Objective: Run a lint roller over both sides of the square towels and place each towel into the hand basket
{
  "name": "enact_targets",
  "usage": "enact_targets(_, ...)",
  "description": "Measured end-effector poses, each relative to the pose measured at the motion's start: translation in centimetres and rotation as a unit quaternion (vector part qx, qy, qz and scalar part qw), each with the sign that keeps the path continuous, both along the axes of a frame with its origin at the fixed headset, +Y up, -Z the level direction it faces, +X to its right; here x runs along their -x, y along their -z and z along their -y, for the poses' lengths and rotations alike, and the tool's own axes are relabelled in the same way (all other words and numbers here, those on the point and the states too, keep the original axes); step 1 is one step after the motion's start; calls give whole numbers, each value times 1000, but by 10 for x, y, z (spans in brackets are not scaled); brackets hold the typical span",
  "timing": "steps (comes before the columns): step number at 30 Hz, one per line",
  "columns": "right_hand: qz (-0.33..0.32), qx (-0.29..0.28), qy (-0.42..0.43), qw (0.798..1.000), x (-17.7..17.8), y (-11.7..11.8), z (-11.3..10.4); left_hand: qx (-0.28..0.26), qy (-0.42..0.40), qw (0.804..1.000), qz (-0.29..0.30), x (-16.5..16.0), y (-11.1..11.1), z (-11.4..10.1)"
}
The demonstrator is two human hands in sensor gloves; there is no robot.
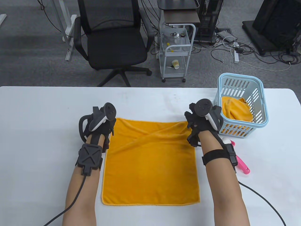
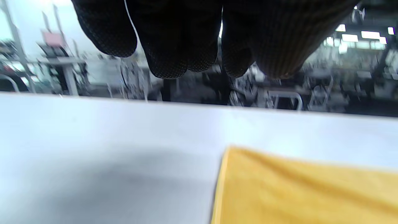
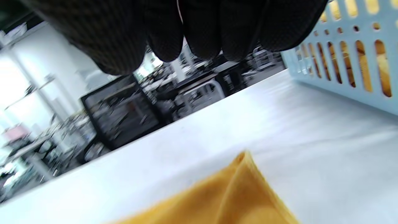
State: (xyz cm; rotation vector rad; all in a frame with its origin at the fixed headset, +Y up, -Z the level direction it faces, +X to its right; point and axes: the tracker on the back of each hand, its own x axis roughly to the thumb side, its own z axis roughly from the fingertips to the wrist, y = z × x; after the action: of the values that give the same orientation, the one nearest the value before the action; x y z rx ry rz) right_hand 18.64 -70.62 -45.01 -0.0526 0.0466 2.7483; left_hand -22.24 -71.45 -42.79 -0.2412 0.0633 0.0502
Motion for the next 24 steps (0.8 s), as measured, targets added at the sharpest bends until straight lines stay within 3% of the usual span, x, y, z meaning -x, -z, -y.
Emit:
enact_targets(5, -117, 31, -88, 989, 19, -40, 5, 76, 30, 994, 73, 5, -37, 26)
enact_targets(11, -214, 88, -130, 964, 20, -107, 24, 104, 61, 986, 115, -3, -73, 64)
enact_targets(16, -240, 126, -153, 950, 1, -148, 49, 92, 45, 991, 89, -6, -59, 76)
enact_targets(20, -243, 140, -171, 945, -12, -157, 63, 99, -5, 992, 77, -13, -32, 81)
enact_targets(24, -227, 145, -146, 952, -23, -156, 74, 103, -25, 992, 74, -20, -12, 87)
